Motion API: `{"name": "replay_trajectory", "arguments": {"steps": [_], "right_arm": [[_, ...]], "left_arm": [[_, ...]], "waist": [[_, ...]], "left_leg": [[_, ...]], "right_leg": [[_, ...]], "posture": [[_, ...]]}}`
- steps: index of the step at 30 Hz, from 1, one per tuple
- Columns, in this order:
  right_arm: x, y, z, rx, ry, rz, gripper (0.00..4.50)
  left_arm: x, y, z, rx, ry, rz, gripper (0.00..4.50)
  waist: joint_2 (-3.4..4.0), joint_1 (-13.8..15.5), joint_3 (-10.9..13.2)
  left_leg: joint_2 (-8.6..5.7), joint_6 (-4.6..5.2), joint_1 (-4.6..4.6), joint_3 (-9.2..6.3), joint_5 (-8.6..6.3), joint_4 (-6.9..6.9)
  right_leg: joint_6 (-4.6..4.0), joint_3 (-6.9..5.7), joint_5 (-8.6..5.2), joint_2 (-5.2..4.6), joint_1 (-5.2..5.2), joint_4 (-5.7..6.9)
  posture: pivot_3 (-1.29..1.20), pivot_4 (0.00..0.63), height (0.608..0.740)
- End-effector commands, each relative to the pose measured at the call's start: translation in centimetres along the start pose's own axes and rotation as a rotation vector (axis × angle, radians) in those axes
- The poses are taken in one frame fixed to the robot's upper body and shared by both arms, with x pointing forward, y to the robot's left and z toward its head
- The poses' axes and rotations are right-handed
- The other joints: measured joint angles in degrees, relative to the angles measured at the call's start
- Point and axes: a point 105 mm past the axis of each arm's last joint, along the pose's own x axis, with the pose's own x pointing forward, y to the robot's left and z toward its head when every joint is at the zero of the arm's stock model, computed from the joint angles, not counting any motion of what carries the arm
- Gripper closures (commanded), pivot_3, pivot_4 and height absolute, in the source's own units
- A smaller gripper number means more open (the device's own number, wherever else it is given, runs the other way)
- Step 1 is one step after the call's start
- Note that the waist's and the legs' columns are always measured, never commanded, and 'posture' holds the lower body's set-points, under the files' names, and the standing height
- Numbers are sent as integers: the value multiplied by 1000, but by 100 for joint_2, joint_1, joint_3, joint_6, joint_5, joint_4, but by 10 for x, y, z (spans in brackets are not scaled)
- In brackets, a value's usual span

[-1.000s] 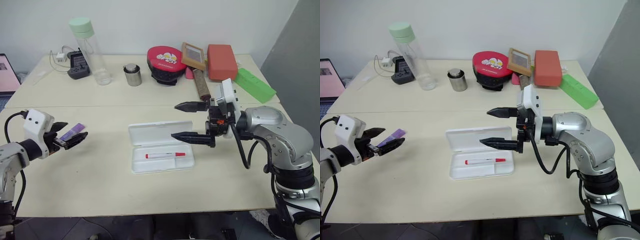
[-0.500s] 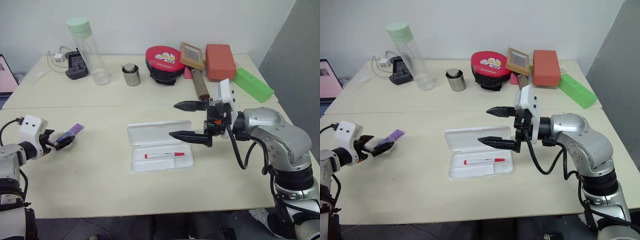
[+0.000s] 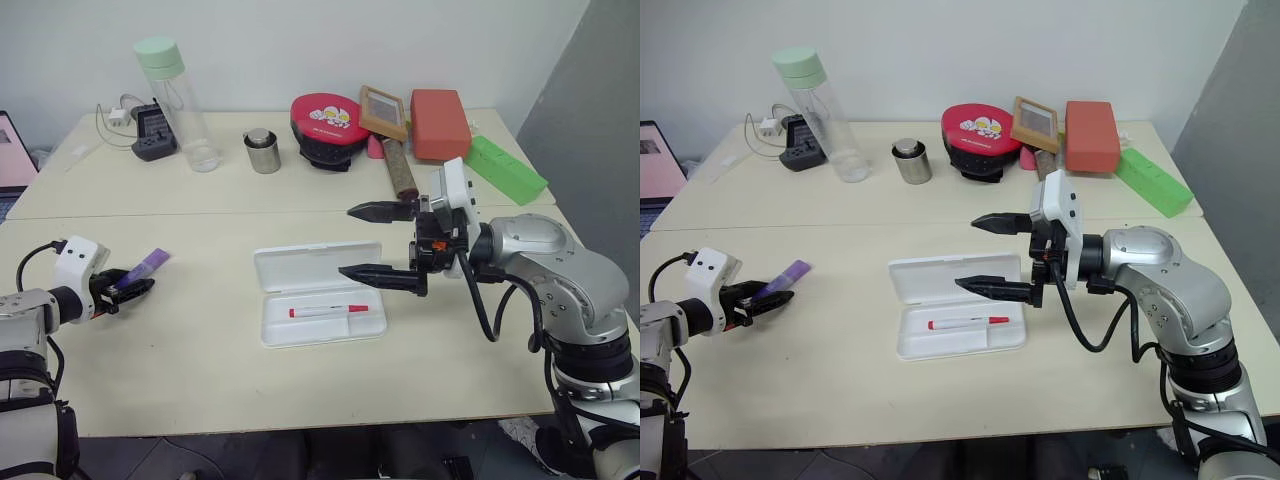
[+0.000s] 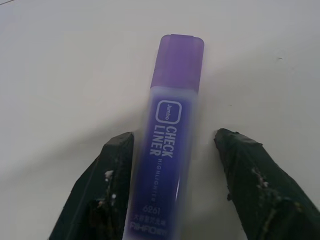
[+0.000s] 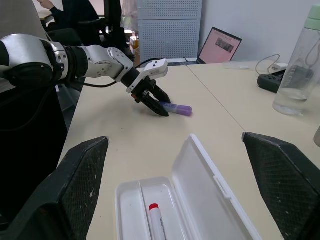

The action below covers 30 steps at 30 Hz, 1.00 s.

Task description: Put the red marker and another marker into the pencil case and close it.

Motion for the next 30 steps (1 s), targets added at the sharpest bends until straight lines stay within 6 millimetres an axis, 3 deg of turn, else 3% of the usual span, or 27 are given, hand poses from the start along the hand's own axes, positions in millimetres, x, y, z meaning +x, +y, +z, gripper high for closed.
{"name": "replay_trajectory", "arguments": {"steps": [1, 4, 9, 12, 15, 19, 23, 30], "right_arm": [[-1, 4, 10, -55, -22, 12, 0], [0, 3, 10, -56, -25, 11, 0], [-1, 3, 9, -57, -22, 9, 0], [-2, 2, 7, -60, -11, 4, 0], [-8, 1, 9, -66, -8, -2, 0], [-17, 5, 9, -62, 7, 16, 0], [-25, 11, 3, -44, 49, 58, 0], [-36, 15, -5, -27, 98, 70, 0]], "left_arm": [[1, -8, -21, -33, 67, -30, 2700], [0, -7, -22, -36, 65, -27, 3265], [-3, -8, -20, -41, 34, -23, 3287], [-6, -13, -8, -2, -9, -36, 3287], [-23, -47, 41, 120, -174, -171, 3288], [-52, -101, 76, 189, -246, -364, 3290], [-70, -144, 73, 287, -157, -545, 3290], [-59, -191, 58, 390, -51, -685, 3290]], "waist": [[2, -4, -1], [4, -6, -2], [4, -23, -2], [4, -34, -2], [4, -27, -2], [-4, 28, 1], [5, 23, 5], [14, 7, 10]], "left_leg": [[0, 0, 0, -1, 0, 0], [2, 0, 3, -1, 0, 0], [3, 0, 4, 1, 0, 0], [5, 0, 3, 3, 0, 0], [7, 0, -3, 3, 0, -1], [8, -2, -26, -13, -1, 4], [4, -2, -24, -15, -1, 1], [6, -1, -6, 3, 0, -1]], "right_leg": [[0, 0, 0, 0, 0, 1], [0, 2, 0, -2, 0, 2], [0, 5, 0, -2, 0, 2], [0, 8, 0, -6, -1, 0], [0, 11, 0, -15, -3, -6], [-2, 16, 1, -31, -10, -14], [-3, 10, 1, -35, -4, -19], [-2, 4, 0, -8, 3, -12]], "posture": [[0, 150, 740], [0, 150, 740], [0, 150, 740], [0, 150, 740], [0, 150, 740], [0, 150, 740], [0, 150, 740], [0, 150, 740]]}}
